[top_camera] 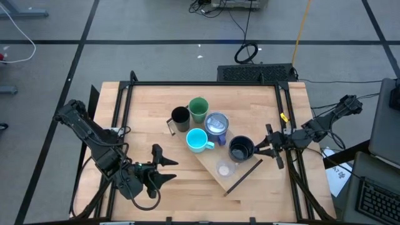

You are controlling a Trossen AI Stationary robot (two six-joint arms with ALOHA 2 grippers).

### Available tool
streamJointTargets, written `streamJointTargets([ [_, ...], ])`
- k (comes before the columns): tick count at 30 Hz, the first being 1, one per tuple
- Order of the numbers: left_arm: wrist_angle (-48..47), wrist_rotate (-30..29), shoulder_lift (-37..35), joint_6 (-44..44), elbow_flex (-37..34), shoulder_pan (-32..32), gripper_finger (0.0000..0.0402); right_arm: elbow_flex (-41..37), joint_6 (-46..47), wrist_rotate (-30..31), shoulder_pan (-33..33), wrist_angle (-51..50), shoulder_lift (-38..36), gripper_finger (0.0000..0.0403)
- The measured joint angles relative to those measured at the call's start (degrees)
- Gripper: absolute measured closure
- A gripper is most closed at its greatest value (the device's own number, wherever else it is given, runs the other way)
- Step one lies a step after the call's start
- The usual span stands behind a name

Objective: Stack small to large cups/mugs on shelf
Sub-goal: Put the dark blue mug on the shelf, then return to Home Position

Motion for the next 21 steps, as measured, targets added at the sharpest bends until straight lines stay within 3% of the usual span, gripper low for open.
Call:
streamJointTargets([
  [6, 0.0, 0.0, 0.0, -0.1, 0.0, 0.0, 0.0172, 0.0, 3.8, -0.2, 0.0, 0.0, 0.0, 0.0304],
  [15, 0.0, 0.0, 0.0, -0.7, 0.0, 0.0, 0.0172, 0.0, 3.6, -0.5, 0.0, 1.8, -1.0, 0.0191],
  [21, -0.1, 0.1, 0.0, -0.6, 0.0, 0.0, 0.0172, 0.0, 3.0, -1.8, 0.0, 3.0, -3.9, 0.0145],
])
